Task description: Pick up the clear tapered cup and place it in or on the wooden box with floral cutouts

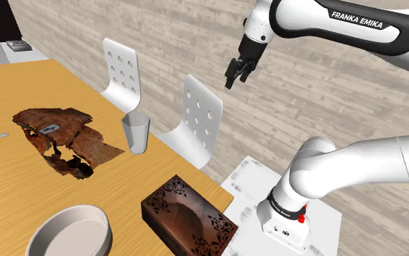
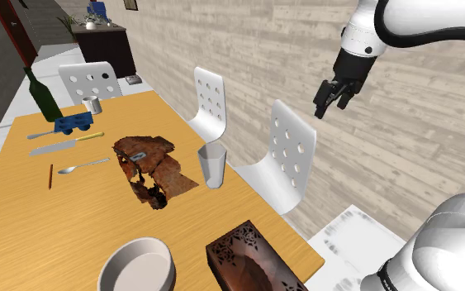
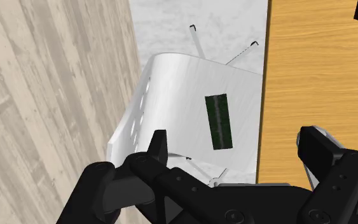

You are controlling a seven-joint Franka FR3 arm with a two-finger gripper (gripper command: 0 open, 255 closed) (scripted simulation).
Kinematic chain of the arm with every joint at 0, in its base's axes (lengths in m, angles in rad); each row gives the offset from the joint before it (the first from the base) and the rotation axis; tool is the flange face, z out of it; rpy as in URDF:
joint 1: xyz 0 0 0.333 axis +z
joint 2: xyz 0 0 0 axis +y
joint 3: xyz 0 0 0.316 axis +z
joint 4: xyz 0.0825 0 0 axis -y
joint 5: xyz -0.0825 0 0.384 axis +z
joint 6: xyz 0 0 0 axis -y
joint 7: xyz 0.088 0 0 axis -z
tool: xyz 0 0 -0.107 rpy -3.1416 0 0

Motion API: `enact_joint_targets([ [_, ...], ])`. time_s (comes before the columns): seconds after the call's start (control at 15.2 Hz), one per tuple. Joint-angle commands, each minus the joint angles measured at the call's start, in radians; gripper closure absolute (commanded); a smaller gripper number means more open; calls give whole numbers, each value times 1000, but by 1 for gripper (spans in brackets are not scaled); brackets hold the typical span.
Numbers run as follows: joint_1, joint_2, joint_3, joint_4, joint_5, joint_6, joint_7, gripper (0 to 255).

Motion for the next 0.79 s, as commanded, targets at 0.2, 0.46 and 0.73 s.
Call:
enact_joint_targets([
  [0.2,12,96,17,13,22,67,23,0],
  [0.46,28,233,40,47,48,148,50,0],
  [0.73,42,376,61,100,71,218,75,0],
])
